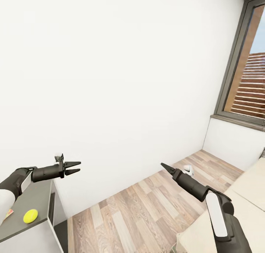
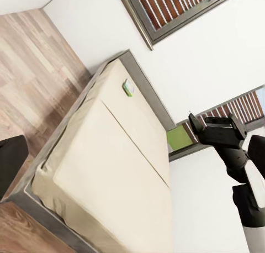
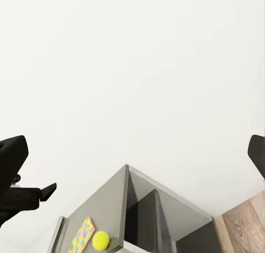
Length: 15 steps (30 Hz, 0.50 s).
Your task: Put all the toys in the child's room - the three board games (two on the bed and one on the table), the two jigsaw puzzles on the table, and the tennis ball on the table - inside the toy box on the table in the child's room.
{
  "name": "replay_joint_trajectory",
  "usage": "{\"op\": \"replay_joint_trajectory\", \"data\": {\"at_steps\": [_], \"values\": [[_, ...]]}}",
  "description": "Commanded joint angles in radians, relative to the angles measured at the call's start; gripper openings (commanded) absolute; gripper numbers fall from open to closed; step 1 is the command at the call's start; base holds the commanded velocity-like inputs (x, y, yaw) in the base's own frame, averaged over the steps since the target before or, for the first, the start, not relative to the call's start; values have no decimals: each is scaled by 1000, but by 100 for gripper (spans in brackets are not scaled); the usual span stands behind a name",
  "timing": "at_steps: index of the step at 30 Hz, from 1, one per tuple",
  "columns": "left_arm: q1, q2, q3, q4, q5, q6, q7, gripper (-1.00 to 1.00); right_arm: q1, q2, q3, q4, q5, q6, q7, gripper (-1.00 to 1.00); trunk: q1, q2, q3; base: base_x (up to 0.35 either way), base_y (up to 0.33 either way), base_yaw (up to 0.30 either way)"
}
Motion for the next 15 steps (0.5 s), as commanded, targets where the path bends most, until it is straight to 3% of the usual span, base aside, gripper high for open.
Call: {"op": "replay_joint_trajectory", "data": {"at_steps": [1, 10, 15], "values": [[0, 0, 1, 0, -1, 11, -4, 100, -1, 1, -3, 0, 0, 7, 4, 100, 0, -1, -1, 0, 0, -213], [0, 0, -3, 0, -1, 10, -3, 100, -1, 1, -16, 0, 0, 6, 5, 100, 0, -1, -10, 0, 0, -210], [0, 0, -14, 0, -1, 9, -3, 100, -1, 1, -23, -1, 0, 6, 7, 100, 0, -1, -13, 0, 0, -117]]}}
